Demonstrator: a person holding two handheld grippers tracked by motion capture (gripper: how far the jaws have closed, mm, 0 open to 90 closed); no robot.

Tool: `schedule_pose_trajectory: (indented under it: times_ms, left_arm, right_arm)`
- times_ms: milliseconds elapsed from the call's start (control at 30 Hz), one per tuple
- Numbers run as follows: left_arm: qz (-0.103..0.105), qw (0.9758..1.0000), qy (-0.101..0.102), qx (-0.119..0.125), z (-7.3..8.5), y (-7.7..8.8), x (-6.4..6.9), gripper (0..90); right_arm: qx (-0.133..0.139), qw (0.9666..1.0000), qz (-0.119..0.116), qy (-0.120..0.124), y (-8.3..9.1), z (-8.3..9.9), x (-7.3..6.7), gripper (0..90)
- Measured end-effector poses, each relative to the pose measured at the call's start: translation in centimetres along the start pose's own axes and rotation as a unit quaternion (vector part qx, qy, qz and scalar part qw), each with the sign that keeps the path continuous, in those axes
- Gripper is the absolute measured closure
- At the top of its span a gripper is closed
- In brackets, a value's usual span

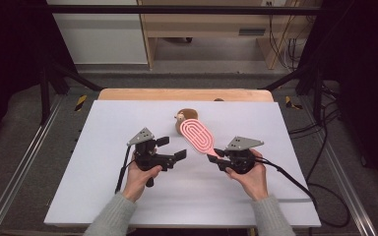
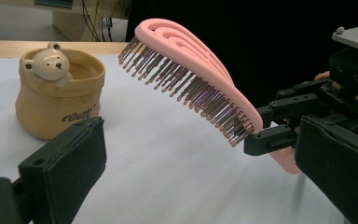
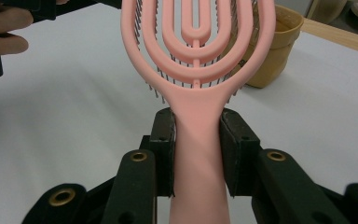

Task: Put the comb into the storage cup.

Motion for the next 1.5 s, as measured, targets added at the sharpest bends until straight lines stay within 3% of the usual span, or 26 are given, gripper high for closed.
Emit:
schedule_pose_trajectory:
  times_ms: [1500]
  left_arm:
    - [-0.006, 0.9995, 0.030, 0.010, -0.8, -3.4, 1.3, 8.5]
  right_arm:
    - [0.002, 1.0000, -0.007, 0.000, -0.2, 0.0, -0.3, 69.2]
Point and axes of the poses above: each handheld gripper's, and its own axes: y roughly backward along the jaws, z roughly out of its underside, x roughly to its right, the point moved 8 cm from there along -y, roughly forward along the jaws, and after that the axes turned 1 degree about -z, right-handed, at the moved point
